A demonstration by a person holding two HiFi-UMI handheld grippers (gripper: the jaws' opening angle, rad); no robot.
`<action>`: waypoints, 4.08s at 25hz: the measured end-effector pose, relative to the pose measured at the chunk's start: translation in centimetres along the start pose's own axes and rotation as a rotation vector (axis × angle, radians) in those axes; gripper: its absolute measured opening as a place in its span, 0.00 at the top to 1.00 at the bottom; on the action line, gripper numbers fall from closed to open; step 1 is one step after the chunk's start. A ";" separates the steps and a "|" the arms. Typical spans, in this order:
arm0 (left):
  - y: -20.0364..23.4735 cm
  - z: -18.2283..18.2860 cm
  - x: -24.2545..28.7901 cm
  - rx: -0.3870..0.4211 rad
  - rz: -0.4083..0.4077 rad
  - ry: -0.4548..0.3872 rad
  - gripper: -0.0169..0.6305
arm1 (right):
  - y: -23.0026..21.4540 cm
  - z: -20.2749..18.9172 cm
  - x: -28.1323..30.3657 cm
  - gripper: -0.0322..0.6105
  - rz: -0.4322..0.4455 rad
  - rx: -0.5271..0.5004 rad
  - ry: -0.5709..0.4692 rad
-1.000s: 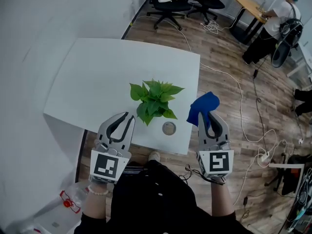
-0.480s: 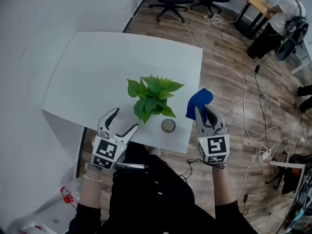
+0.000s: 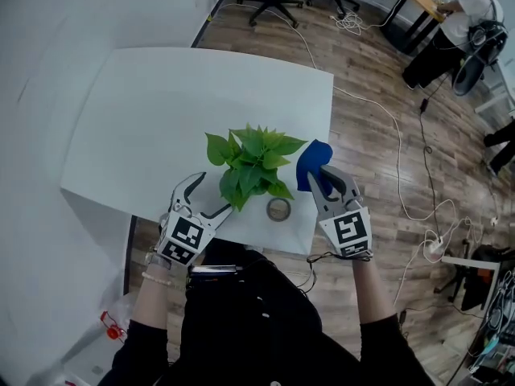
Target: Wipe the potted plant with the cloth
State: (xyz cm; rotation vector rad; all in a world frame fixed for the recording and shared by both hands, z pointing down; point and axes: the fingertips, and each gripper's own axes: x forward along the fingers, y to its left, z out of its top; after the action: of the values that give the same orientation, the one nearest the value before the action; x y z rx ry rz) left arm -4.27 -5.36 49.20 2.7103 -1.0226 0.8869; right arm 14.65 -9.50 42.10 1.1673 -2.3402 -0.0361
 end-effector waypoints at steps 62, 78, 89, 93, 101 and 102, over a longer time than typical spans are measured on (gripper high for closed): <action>-0.9 0.7 6.8 0.177 -0.262 -0.016 0.37 | 7.4 -3.9 7.1 0.83 0.411 0.046 0.055; -1.2 0.9 6.9 0.142 -0.241 0.001 0.37 | 14.7 -4.7 5.1 0.83 0.318 0.129 0.052; -1.2 0.8 6.9 0.145 -0.239 0.004 0.38 | 15.8 -4.6 5.3 0.83 0.356 0.079 0.031; -1.1 0.8 6.8 0.156 -0.246 0.007 0.38 | 14.5 -4.5 5.1 0.83 0.356 0.081 0.032; -1.0 0.6 6.7 0.168 -0.254 0.005 0.40 | 11.4 -4.6 4.9 0.83 0.307 0.122 0.045; -0.9 0.7 6.7 0.172 -0.256 0.004 0.40 | 10.7 -4.6 5.0 0.83 0.292 0.130 0.045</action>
State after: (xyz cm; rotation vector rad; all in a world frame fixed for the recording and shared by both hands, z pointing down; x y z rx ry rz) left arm 0.69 -8.64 52.50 2.8899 -0.6035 0.9711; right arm 6.45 -5.61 50.94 0.8630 -2.4788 0.2448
